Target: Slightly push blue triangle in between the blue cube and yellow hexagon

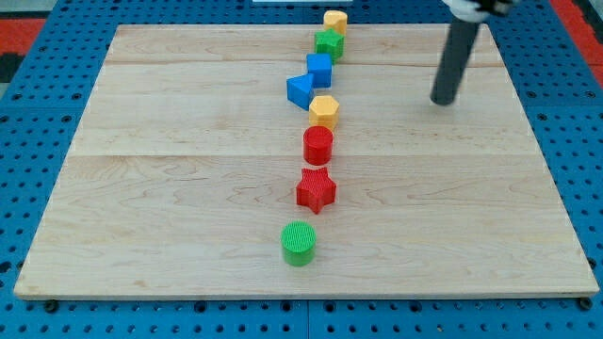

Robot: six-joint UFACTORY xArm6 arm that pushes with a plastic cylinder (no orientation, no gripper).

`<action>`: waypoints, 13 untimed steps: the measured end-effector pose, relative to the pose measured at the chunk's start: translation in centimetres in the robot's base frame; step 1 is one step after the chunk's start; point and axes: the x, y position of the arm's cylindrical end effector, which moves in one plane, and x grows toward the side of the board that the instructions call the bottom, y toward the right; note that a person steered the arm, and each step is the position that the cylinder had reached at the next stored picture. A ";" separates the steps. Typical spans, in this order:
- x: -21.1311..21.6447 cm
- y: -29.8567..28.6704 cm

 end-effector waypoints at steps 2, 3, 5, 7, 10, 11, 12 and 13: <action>8.8 4.8; 14.2 5.4; 24.3 0.1; 24.4 -0.7; 24.4 -31.5; 18.4 -38.3; 9.1 -38.4; 3.5 -33.8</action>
